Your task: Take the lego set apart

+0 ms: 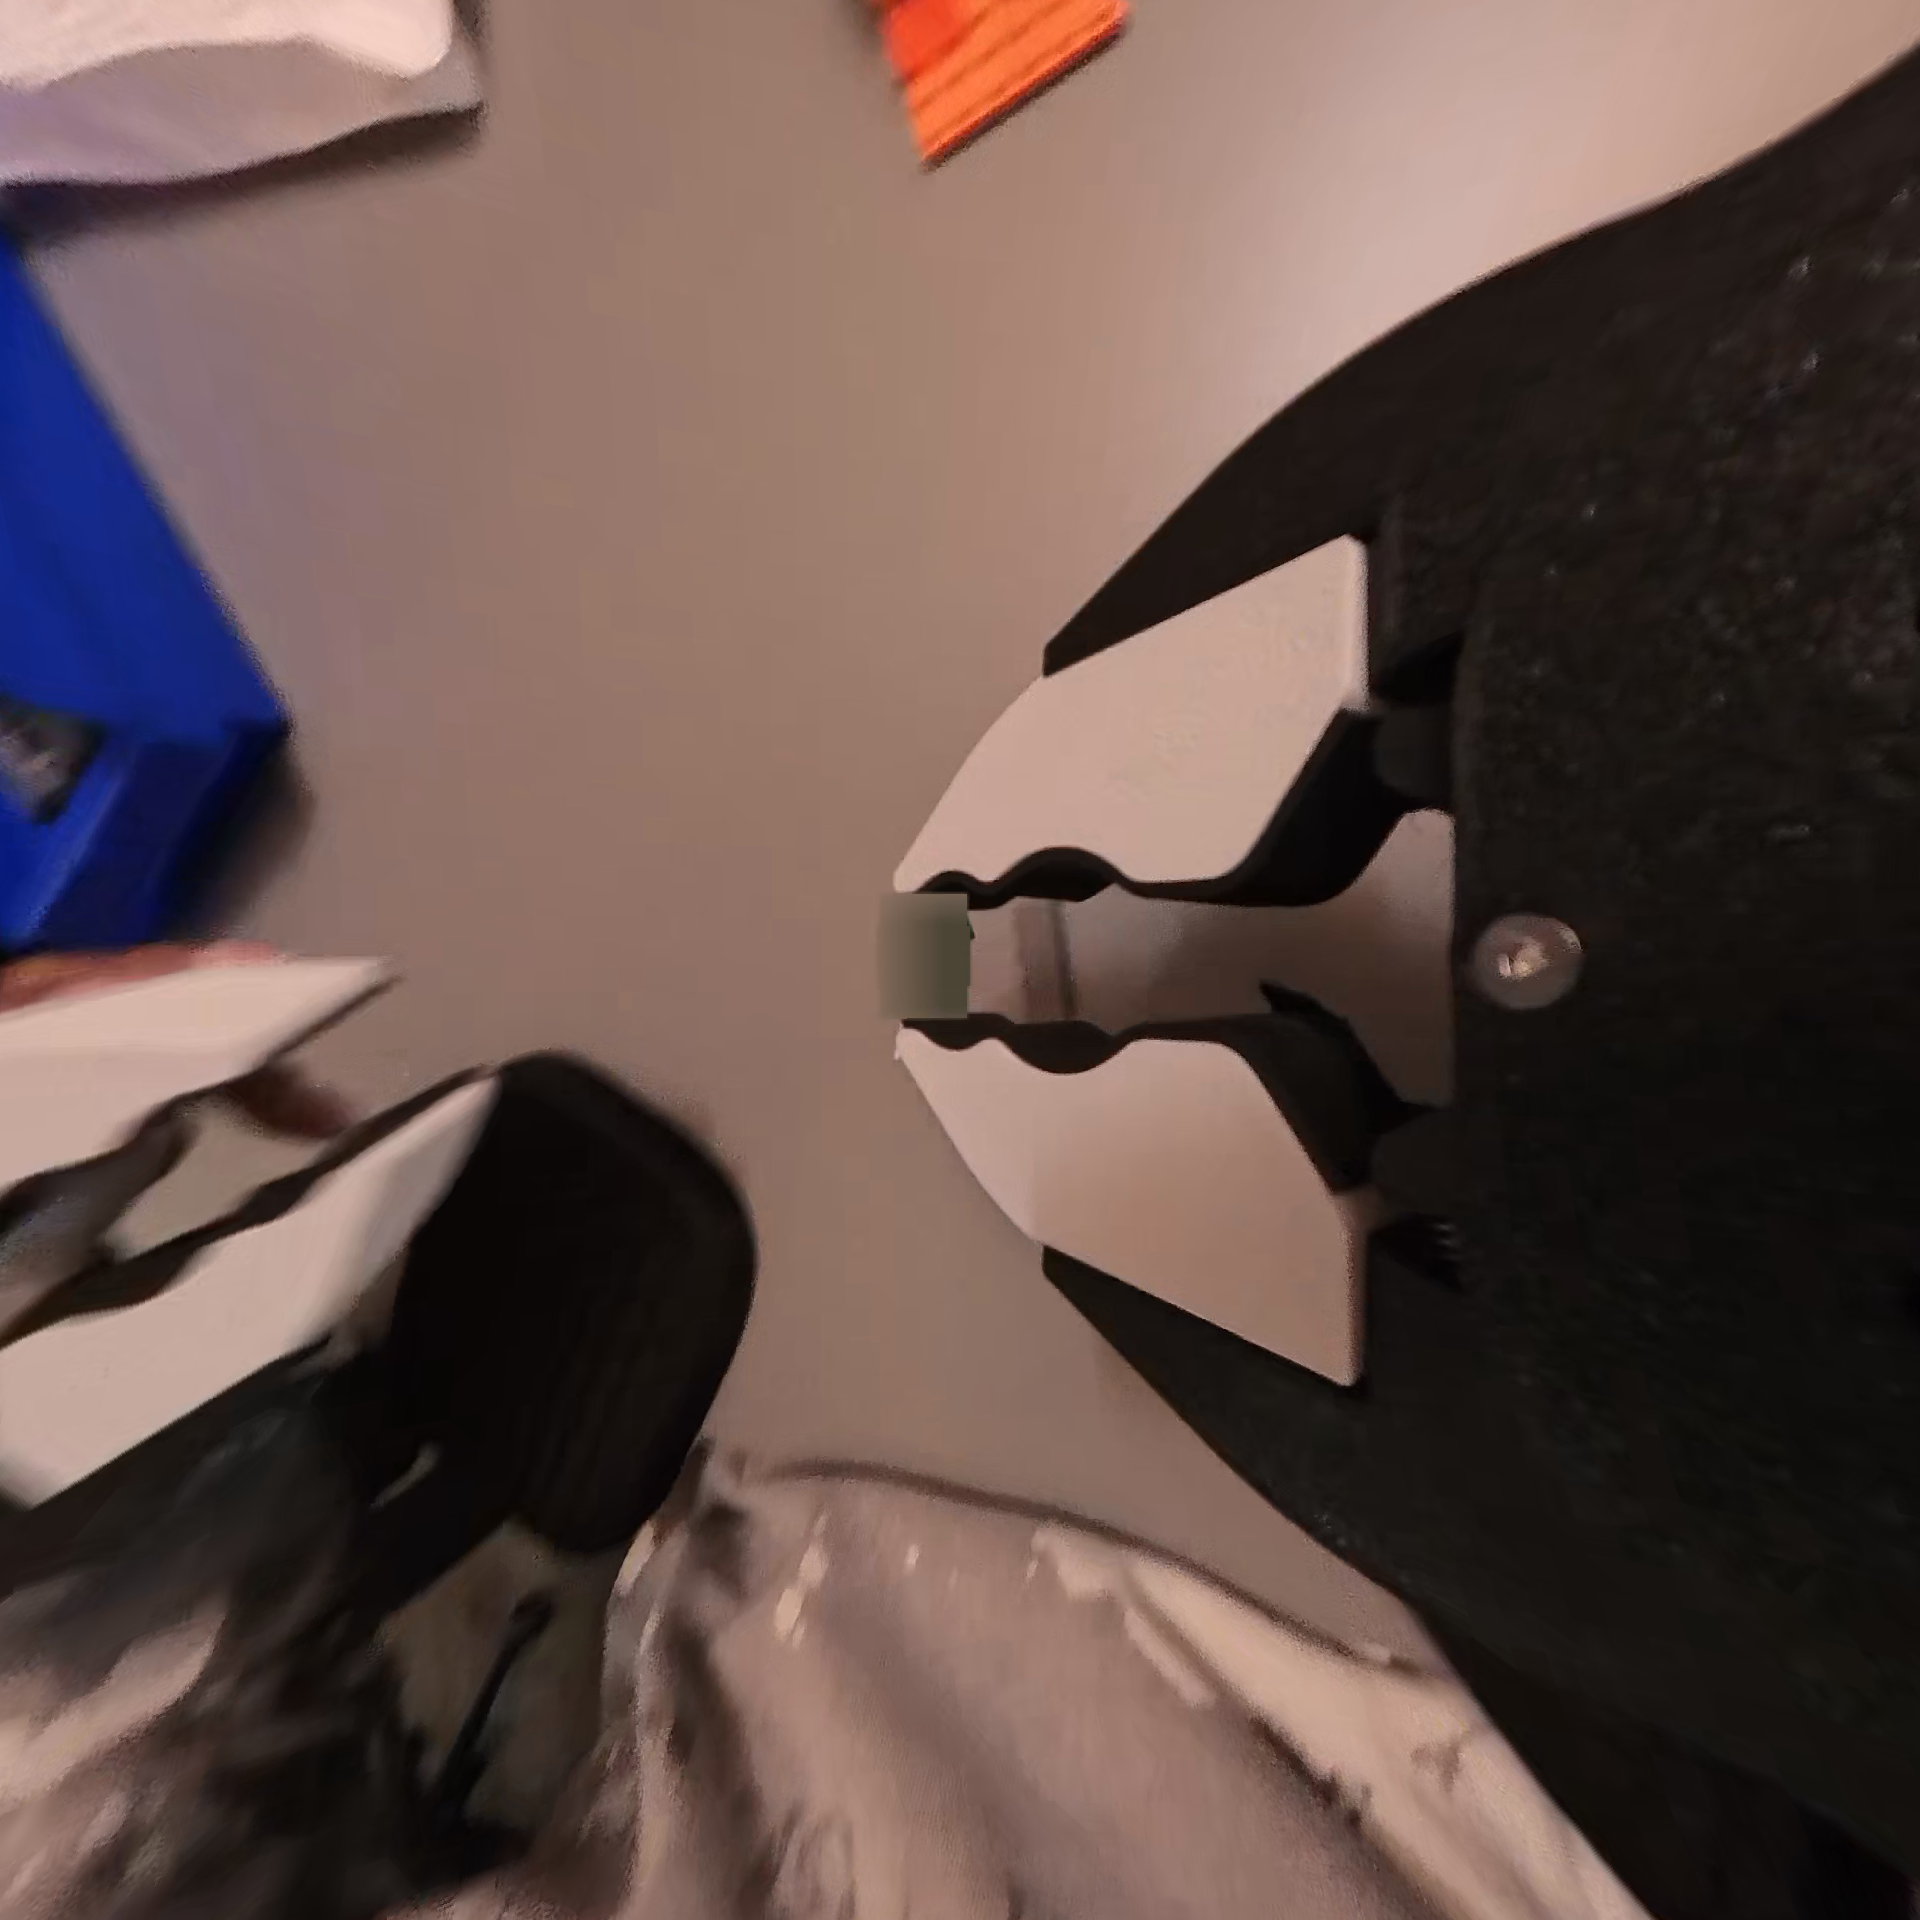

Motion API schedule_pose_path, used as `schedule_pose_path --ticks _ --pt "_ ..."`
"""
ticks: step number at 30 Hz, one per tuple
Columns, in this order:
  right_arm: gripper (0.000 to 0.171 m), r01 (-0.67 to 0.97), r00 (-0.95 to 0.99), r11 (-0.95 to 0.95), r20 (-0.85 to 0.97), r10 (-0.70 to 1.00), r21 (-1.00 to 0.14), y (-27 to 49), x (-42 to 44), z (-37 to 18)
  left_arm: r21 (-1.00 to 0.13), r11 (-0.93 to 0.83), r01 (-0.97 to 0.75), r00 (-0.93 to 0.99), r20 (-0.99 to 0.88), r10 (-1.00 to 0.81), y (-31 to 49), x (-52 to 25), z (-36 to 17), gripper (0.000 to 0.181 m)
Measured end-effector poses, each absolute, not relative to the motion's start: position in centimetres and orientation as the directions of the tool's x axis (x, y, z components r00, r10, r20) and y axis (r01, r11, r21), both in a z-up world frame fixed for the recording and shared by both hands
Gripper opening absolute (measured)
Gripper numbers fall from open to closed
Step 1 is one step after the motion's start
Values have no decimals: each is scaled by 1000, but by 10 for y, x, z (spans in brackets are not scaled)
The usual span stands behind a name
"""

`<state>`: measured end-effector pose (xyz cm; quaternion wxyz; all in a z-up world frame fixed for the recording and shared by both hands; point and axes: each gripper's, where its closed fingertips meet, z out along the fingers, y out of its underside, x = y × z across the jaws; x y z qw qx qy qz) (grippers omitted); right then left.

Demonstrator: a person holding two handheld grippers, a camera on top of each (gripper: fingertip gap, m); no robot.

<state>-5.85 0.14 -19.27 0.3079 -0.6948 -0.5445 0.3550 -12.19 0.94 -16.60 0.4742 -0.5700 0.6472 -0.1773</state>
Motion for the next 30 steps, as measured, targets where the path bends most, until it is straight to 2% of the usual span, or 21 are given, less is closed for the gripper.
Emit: schedule_pose_path --ticks 5,8,12,13,16,19,24,30 --pt "19 483 30 -228 -244 969 -846 -21 -77 -180 -750 430 -503 -31 -481 -876 -17 -84 -173 21" --pt "19 470 -25 -236 -280 960 -851 -31 -83 -177 -681 544 -490 -100 -576 -811 -27 -73 -175 17" --pt "9 467 -35 -251 -301 953 -848 -32 -82 -177 -604 627 -492 -129 -662 -738 -29 -71 -179 6" --pt "9 458 -39 -254 -305 952 -852 -33 -82 -176 -610 624 -489 -136 -653 -745 -31 -72 -180 0" --pt "11 441 -31 -258 -302 953 -860 -29 -81 -174 -624 597 -505 -92 -649 -755 -24 -76 -181 0" --pt "19 501 42 -248 -263 964 -829 -18 -71 -186 -634 557 -536 -82 -618 -782 -20 -87 -186 0" --pt "29 694 152 -206 -140 978 -690 -6 -51 -228 -654 493 -574 -92 -546 -833 -23 -94 -201 0" --pt "49 815 147 -153 -56 988 -558 -8 -51 -258 -679 379 -629 -101 -412 -906 -27 -89 -221 13"
